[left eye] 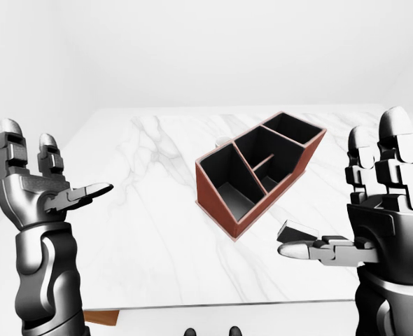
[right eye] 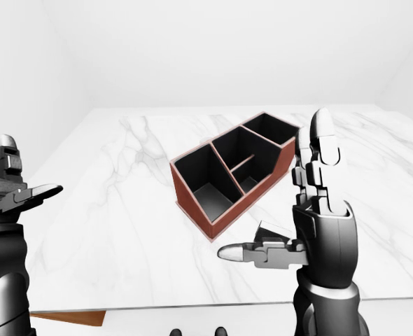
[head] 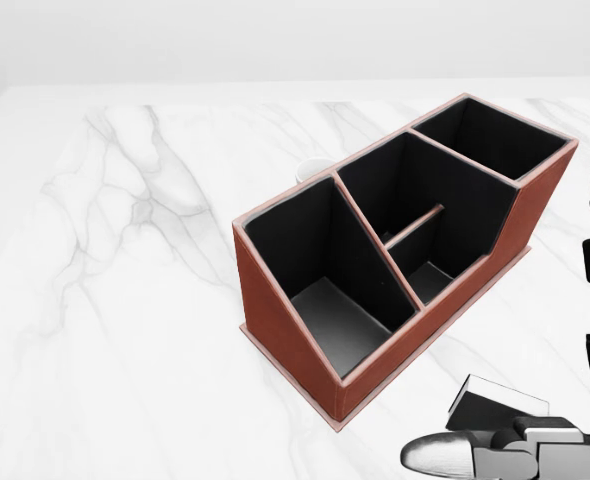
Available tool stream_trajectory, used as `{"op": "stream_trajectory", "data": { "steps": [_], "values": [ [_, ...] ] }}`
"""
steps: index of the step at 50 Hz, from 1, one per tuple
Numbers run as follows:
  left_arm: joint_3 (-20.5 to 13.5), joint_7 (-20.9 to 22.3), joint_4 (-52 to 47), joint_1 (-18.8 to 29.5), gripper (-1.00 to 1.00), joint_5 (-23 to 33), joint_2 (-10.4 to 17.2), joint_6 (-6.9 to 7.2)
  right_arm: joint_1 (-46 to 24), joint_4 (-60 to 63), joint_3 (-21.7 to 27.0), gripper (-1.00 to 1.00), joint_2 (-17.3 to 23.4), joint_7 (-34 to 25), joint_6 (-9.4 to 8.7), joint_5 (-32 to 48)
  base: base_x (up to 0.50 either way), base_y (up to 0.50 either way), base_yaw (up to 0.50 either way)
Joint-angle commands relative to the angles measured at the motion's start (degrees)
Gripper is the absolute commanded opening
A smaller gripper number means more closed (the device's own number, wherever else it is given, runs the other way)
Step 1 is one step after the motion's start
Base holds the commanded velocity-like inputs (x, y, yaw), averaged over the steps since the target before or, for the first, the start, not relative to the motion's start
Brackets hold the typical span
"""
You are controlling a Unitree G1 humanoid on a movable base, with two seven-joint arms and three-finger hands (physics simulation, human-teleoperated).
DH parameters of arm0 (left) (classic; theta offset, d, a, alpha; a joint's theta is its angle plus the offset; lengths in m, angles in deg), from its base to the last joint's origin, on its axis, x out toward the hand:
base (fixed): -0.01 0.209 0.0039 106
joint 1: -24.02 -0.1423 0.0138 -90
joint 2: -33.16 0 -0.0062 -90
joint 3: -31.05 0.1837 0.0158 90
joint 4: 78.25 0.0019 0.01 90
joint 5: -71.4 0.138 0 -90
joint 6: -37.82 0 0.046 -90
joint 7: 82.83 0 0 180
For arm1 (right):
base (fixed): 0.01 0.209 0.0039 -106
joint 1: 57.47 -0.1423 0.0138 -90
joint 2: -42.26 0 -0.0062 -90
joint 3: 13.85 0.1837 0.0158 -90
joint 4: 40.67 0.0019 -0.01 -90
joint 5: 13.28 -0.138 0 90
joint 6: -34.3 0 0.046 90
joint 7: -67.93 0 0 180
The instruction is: Pick up the book and place it in the left compartment of the caddy.
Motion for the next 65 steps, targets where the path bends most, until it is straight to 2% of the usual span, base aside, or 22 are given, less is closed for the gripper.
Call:
{"op": "stream_trajectory", "data": {
  "steps": [1,7,12,22,37,41,51,65],
  "values": [
    [0.0,-0.1,-0.8,-0.3,1.00,0.0,-0.1,0.00,3.8,-1.7,7.2,1.00,-1.6,-6.3,0.00,1.4,0.00,0.00,0.00],
    [0.4,0.3,0.1,-0.2,1.00,0.8,-0.5,0.00,4.1,-1.9,14.3,1.00,-2.7,-11.8,0.00,1.9,0.00,0.00,0.00],
    [0.2,-0.2,-1.1,-0.4,1.00,0.3,-0.3,0.00,3.4,-3.9,16.9,1.00,-2.7,-14.9,0.00,4.2,0.00,0.00,0.00],
    [0.1,0.0,-0.2,0.0,1.00,0.3,-0.1,0.00,0.4,-6.8,15.4,1.00,-0.1,-17.9,0.00,10.5,0.00,0.00,0.00],
    [0.7,-0.3,-0.6,0.1,1.00,1.1,-0.3,0.00,-3.7,-13.4,8.9,1.00,6.0,-25.8,0.00,24.9,0.00,0.00,0.00],
    [0.3,-0.3,-0.7,0.1,1.00,0.8,-0.1,0.00,-4.4,-13.7,8.1,1.00,5.9,-27.0,0.00,27.3,0.00,0.00,0.00],
    [0.4,-0.1,-0.3,0.0,1.00,1.0,-0.2,0.00,-3.5,-15.5,8.8,1.00,6.2,-30.5,0.00,30.2,0.00,0.00,0.00],
    [0.0,0.0,-0.2,0.1,1.00,0.7,0.0,0.00,-5.1,-19.4,10.2,1.00,7.0,-30.6,0.00,33.5,0.00,0.00,0.00]
  ]
}}
